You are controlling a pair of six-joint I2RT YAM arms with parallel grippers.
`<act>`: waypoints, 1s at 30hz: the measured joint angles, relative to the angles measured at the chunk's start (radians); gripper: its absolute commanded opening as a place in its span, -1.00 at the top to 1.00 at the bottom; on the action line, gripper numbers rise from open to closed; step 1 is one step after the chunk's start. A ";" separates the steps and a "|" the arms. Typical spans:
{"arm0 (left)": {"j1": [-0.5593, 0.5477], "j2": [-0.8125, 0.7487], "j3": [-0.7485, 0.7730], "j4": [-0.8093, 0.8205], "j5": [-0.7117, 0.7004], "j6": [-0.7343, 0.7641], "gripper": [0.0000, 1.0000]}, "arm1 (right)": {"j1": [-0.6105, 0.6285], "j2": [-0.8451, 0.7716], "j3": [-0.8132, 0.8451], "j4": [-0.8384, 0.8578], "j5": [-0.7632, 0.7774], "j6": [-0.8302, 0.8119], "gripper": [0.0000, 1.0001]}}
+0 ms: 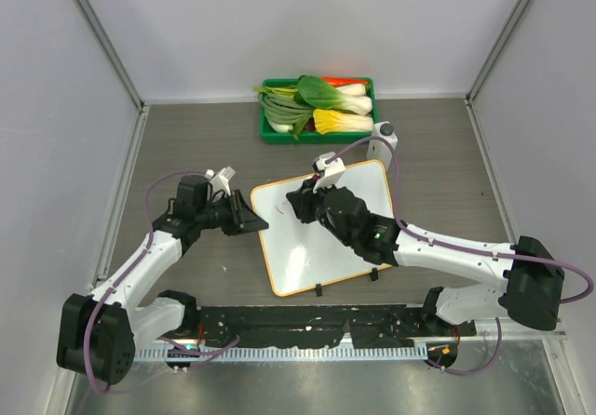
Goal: Write a sentence on the whiteboard
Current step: Write on the whiteboard at the whiteboard stand.
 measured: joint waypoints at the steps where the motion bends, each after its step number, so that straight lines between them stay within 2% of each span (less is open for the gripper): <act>1: 0.000 0.000 0.000 0.000 0.000 0.001 0.84 | 0.000 0.001 0.000 0.000 0.005 0.000 0.98; 9: -0.001 0.000 0.000 0.000 0.000 0.005 0.85 | 0.000 0.037 0.000 -0.007 0.049 0.004 0.97; 30: -0.003 0.001 0.000 0.000 -0.003 0.008 0.85 | 0.000 0.048 -0.010 -0.017 0.033 0.049 0.97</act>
